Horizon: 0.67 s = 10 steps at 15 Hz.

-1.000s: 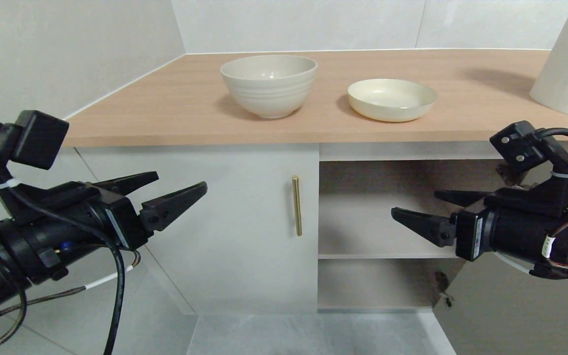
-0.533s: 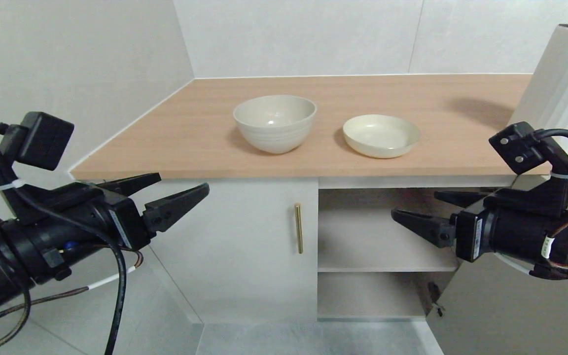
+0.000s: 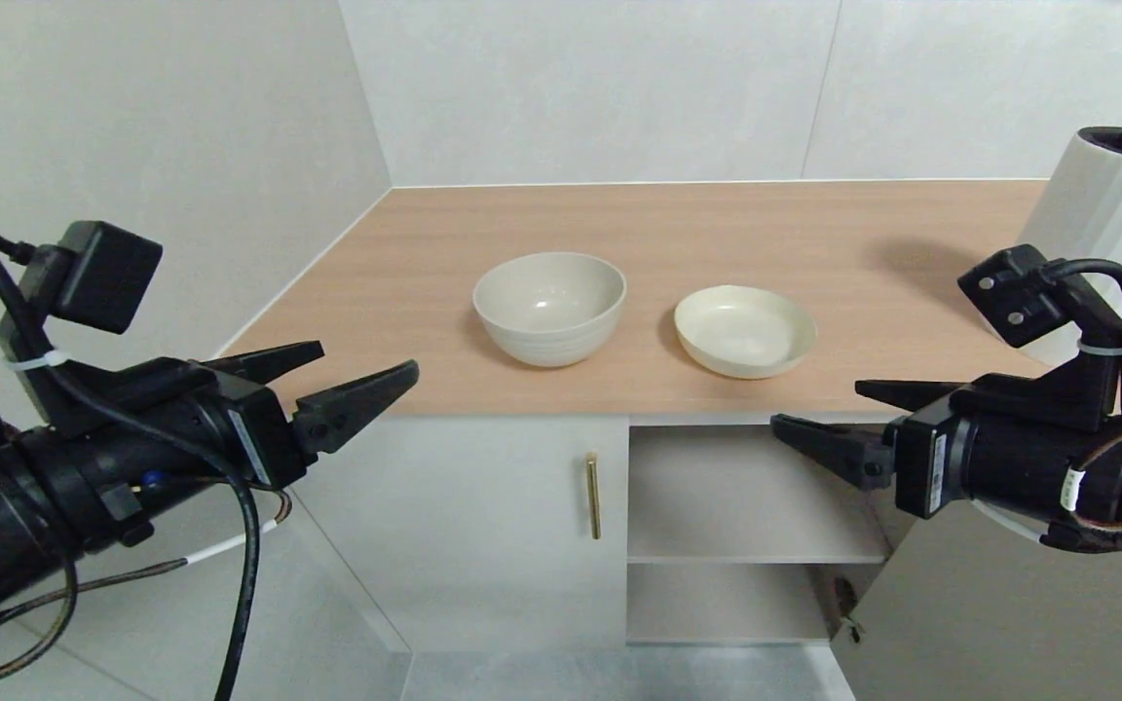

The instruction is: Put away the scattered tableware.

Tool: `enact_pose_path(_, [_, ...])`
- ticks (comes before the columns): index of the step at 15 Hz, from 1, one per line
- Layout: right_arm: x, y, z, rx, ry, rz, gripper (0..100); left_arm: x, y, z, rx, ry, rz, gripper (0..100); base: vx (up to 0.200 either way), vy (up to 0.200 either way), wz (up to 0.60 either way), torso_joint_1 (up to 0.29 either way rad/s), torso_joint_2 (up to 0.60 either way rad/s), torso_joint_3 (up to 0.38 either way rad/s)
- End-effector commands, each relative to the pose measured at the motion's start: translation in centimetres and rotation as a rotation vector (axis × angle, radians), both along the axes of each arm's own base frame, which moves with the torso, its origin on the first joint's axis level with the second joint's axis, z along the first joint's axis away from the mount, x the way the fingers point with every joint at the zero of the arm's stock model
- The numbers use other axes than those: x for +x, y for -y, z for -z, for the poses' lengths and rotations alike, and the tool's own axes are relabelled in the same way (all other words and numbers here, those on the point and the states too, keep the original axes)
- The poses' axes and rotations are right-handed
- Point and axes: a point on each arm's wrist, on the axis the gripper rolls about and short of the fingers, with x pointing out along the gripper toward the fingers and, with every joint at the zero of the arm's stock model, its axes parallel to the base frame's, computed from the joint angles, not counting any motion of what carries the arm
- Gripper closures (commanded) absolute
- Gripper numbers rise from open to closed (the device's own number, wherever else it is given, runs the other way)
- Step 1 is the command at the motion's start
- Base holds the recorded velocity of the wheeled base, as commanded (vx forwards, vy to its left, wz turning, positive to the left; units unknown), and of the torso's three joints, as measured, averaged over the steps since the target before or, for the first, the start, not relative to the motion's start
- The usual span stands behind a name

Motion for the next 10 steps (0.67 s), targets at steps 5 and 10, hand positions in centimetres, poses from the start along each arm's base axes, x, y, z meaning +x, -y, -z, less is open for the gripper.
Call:
enact_pose_path(5, [4.3,-1.4,-0.6,0.011,0.119,0.060,0,5.8,2.1,-1.7,-0.002,-0.019,-0.015,0,0.000,0.000,0.00,0.038,-0.08,-0.041])
enact_pose_path(10, [7.2,-1.5,-3.5,0.090,0.008,0.221,0,6.9,3.3,-3.9,0.028,-0.247,-0.032,0,0.000,0.000,0.00,0.000,0.00,0.000])
